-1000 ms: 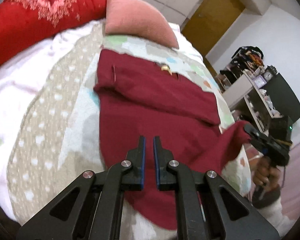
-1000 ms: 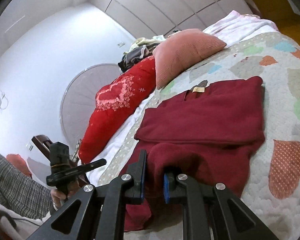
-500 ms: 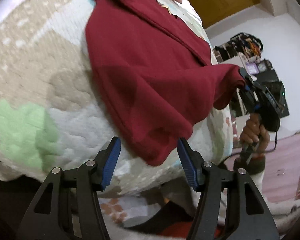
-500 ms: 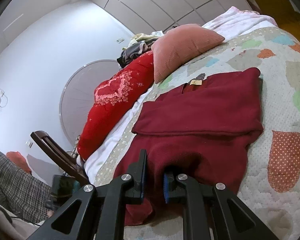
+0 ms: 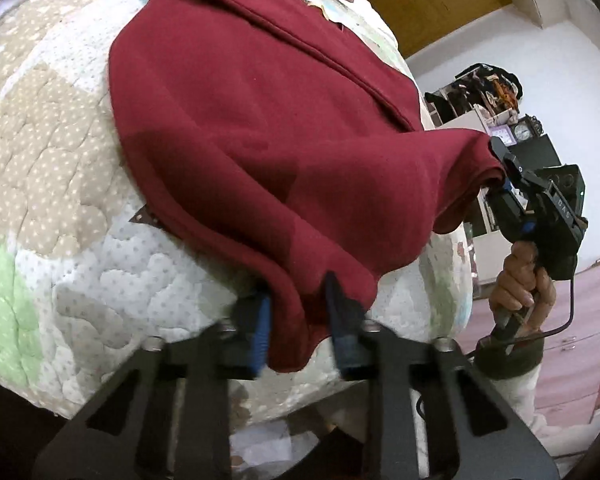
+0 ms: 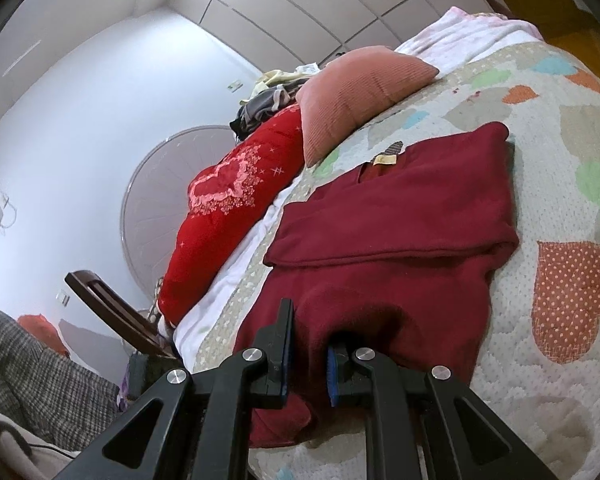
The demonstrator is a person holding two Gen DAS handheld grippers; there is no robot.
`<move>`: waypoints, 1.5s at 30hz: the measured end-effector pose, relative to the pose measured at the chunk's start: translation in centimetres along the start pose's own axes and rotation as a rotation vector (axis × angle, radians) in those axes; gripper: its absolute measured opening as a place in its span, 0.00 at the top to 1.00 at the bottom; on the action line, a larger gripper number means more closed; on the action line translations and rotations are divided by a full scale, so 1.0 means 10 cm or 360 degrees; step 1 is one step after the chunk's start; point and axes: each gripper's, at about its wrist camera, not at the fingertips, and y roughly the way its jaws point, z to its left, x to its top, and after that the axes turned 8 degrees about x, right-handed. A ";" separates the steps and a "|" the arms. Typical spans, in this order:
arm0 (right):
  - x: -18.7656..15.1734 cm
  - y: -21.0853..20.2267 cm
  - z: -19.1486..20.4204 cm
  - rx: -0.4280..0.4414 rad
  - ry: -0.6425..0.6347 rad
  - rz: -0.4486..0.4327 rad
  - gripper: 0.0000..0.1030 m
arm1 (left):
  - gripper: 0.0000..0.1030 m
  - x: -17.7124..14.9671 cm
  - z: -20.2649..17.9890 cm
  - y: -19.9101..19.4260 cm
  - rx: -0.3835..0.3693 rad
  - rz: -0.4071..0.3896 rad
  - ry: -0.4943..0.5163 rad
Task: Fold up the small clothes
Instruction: 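Lift the hem with the left gripper and fold it toward the collar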
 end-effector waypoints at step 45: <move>1.65 1.17 -0.89 -0.0827 -0.0117 -0.0034 0.65 | 0.26 3.03 0.36 0.35 0.0434 -0.0420 -0.0056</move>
